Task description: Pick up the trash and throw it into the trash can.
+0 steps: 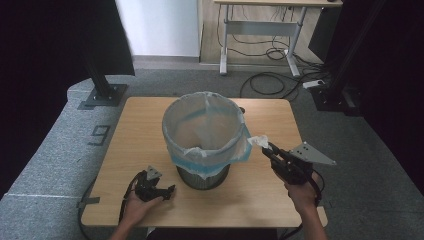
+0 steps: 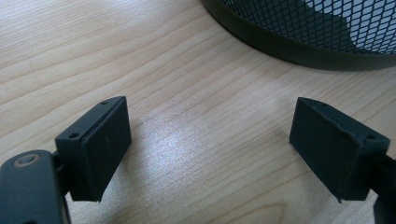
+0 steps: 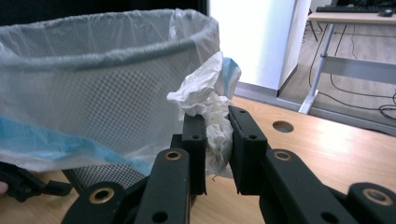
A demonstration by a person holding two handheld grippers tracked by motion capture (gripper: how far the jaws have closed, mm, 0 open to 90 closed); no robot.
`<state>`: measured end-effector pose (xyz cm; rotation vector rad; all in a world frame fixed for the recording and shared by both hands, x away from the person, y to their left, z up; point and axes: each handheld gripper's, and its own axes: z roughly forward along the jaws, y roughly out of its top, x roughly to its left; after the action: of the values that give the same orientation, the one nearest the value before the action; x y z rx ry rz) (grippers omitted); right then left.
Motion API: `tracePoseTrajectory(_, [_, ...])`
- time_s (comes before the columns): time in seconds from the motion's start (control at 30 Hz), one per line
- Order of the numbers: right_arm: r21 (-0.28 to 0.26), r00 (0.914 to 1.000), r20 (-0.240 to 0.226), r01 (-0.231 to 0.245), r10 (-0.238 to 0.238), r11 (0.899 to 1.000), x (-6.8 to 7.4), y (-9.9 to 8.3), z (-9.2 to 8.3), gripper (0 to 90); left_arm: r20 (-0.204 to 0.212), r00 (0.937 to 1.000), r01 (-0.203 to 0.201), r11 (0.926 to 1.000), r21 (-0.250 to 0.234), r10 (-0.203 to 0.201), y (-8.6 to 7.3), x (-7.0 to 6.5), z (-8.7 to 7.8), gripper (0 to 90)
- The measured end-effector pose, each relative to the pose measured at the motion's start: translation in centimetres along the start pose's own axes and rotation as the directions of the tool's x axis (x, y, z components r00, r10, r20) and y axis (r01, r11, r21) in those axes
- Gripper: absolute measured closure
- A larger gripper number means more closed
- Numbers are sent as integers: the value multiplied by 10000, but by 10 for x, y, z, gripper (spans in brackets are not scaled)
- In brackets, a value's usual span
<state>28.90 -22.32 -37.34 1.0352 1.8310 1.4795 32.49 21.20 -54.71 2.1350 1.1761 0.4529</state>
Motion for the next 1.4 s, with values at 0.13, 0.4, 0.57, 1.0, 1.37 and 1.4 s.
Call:
tracePoseTrajectory(0.13, [-83,9999,47,98,-98,9999,1,8,-2,773,5,10000,-30,10000,11,30,0,0,0,124])
tracePoseTrajectory(0.4, [-148,9999,50,154,-153,9998,2,17,-1,773,15,10000,-39,10000,5,39,0,0,0,124])
tracePoseTrajectory(0.57, [-301,9997,-18,237,-238,9993,3,22,1,773,10,10000,-41,10000,4,41,0,-1,0,124])
tracePoseTrajectory(1.0, [-480,9988,-139,467,-475,9978,8,39,3,772,27,10000,-47,10000,-3,47,0,-1,0,124])
tracePoseTrajectory(1.37, [-468,9987,-174,471,-479,9978,8,45,9,772,31,10000,-79,10000,-1,79,0,-2,0,124])
tracePoseTrajectory(1.4, [-462,9986,-173,483,-491,9978,8,46,9,772,30,10000,-83,10000,-1,83,0,-2,0,124])
